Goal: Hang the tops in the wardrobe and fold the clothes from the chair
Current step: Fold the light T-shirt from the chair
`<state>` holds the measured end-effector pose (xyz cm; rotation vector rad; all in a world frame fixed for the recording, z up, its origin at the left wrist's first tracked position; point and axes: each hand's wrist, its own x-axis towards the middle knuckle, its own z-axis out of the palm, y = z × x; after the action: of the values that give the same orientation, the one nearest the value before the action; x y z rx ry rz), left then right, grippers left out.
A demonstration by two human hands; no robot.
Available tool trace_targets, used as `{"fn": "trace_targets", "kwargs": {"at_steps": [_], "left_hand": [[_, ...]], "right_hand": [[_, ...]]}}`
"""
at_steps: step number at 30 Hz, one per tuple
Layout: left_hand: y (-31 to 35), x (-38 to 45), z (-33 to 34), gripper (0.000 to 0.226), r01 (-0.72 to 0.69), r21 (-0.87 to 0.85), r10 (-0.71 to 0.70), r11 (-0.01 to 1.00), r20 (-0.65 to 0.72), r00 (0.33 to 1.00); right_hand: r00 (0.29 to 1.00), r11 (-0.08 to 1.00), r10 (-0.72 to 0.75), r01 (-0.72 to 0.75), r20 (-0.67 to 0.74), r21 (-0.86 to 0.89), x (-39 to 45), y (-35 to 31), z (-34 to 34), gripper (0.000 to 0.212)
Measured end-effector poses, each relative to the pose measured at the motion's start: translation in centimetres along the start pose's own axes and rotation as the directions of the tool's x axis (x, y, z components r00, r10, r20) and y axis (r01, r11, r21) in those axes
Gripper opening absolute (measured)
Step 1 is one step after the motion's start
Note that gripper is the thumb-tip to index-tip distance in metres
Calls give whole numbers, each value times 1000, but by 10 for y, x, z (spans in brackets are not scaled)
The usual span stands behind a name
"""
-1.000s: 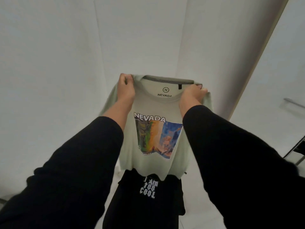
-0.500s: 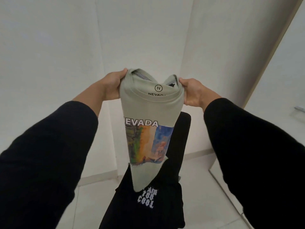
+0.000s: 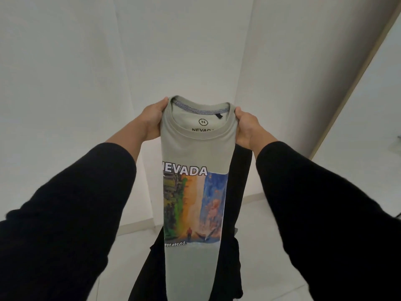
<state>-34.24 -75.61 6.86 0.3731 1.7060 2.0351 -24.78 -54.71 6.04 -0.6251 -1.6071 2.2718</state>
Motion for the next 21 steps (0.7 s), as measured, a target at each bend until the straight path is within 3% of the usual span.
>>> {"fn": "trace_targets", "kwargs": {"at_steps": [4, 7, 13, 17, 21], "left_hand": [[1, -5, 3, 38, 13, 44, -16, 999, 67, 998], [0, -23, 11, 54, 0, 62, -9, 998, 136, 991], [-33, -92, 9, 56, 63, 114, -84, 991, 192, 978], [-86, -165, -6, 37, 204, 149, -231, 968, 192, 954], [-172, -247, -25, 35, 410, 213, -454, 887, 229, 861]], "right_hand": [[999, 999, -15, 13, 33, 46, 1, 5, 3, 42], [998, 1000, -17, 15, 60, 27, -11, 9, 5, 41], [997, 1000, 28, -27, 75, -15, -80, 42, 2, 46], [985, 988, 153, -151, 75, -29, -157, 100, -6, 39], [938, 934, 348, -347, -14, -84, -235, 204, -32, 42]]}}
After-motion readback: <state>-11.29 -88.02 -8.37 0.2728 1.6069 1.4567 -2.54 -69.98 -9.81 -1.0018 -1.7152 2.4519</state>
